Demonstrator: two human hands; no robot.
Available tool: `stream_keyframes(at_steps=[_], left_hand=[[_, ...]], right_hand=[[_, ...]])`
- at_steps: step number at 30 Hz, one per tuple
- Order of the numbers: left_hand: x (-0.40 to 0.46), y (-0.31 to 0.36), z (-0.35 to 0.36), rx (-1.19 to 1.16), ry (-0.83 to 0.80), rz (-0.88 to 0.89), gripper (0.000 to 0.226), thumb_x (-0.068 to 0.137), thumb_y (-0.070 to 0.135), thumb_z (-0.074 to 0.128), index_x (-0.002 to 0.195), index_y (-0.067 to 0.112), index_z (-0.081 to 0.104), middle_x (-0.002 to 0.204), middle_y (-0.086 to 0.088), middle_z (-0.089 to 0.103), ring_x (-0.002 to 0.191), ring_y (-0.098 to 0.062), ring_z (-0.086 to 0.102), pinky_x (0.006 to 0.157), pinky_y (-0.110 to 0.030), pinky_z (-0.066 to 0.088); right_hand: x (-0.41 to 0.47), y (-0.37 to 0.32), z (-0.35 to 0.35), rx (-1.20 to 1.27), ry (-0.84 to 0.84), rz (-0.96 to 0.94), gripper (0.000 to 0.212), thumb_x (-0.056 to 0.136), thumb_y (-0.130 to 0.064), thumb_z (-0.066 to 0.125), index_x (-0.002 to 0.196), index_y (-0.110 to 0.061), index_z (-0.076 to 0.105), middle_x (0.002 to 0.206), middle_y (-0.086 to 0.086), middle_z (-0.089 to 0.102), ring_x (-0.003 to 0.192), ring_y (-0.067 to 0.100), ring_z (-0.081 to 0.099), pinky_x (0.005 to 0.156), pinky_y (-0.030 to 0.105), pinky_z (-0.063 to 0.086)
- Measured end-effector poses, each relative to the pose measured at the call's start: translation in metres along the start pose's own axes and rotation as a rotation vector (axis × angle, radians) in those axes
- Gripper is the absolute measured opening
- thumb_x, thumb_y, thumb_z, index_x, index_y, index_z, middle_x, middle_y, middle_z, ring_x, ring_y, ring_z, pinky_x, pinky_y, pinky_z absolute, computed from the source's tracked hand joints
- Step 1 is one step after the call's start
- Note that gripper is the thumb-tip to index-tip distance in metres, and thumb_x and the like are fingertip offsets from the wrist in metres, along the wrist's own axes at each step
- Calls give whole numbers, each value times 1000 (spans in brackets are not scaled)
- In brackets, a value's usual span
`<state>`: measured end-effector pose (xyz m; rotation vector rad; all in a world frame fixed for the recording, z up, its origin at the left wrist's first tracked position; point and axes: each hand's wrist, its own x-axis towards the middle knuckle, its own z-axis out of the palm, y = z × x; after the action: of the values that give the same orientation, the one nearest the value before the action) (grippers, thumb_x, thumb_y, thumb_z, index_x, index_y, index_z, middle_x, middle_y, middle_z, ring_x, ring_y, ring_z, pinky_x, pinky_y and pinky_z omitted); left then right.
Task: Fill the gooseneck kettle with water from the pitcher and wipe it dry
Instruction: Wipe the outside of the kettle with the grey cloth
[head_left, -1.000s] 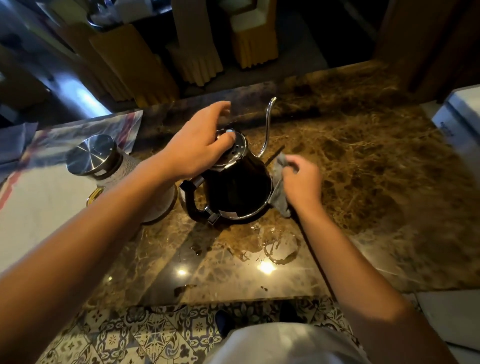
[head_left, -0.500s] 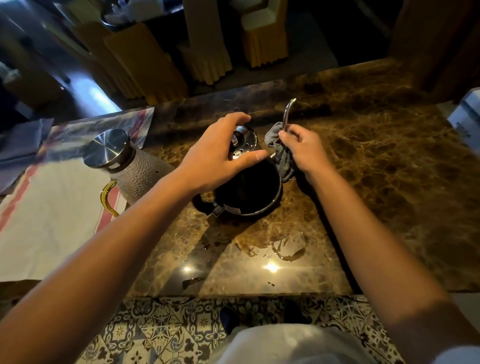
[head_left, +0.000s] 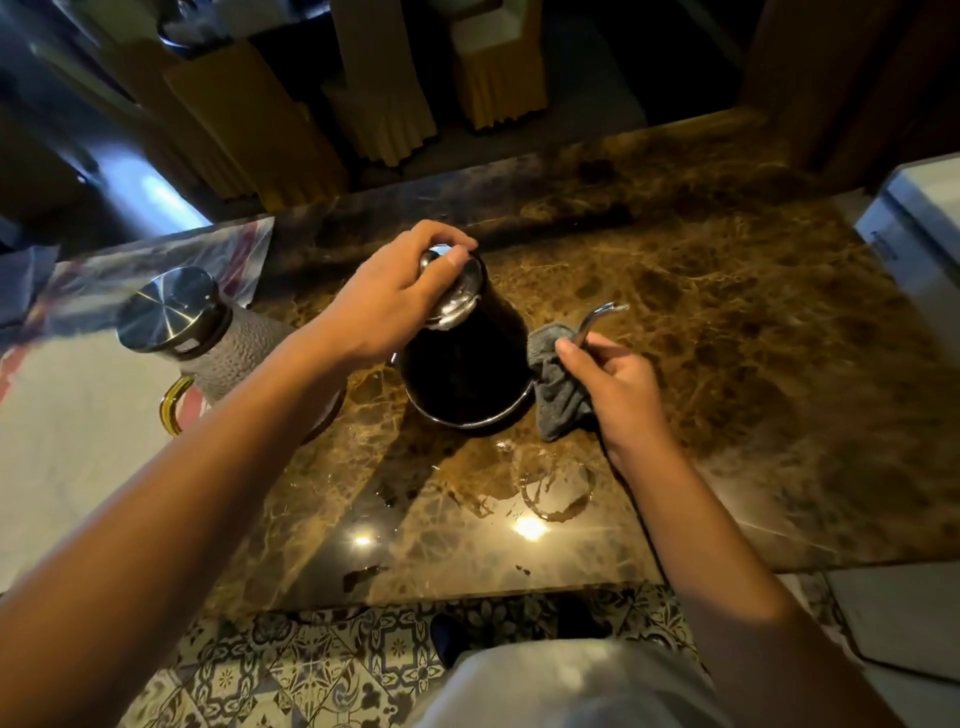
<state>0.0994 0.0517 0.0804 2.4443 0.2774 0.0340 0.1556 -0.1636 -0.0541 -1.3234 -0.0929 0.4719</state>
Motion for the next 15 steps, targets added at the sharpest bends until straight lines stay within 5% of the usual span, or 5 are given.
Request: stream_keyframes(at_steps=[7,9,12,15], left_hand=[[7,-1,-10,93,-54,34,31,109,32,43,139,29,50,137,2,53,123,-14,50,84,-17,38],[6,0,-17,93,-95,35,31,108,32,44,139,31,51,139,4,51,125,-11,48,87,-18,38],[1,3,-15,137,-65,58,31,106,33,49,137,29,55,138,6,53,126,-9,47,96,-25,39],[-3,5,-4,202,4,137,30,104,36,55,131,25,58,132,6,59,122,-11,53,100,-30,41]], right_hand=[[-27,15,2,-93,-66,16,26,88,-33,80,103,-12,80,107,6,78,103,19,72,89,34,57],[-36,15,-1,-145,-150,-1,10,91,-17,78,88,-26,82,90,-2,77,88,10,72,78,27,58],[-49,19,-4,-195,-274,-14,52,93,9,67,97,-41,80,97,-13,81,96,5,75,84,22,58],[-59,19,1,-211,-304,-41,67,94,9,65,101,-57,76,111,-23,78,114,2,70,97,21,54]])
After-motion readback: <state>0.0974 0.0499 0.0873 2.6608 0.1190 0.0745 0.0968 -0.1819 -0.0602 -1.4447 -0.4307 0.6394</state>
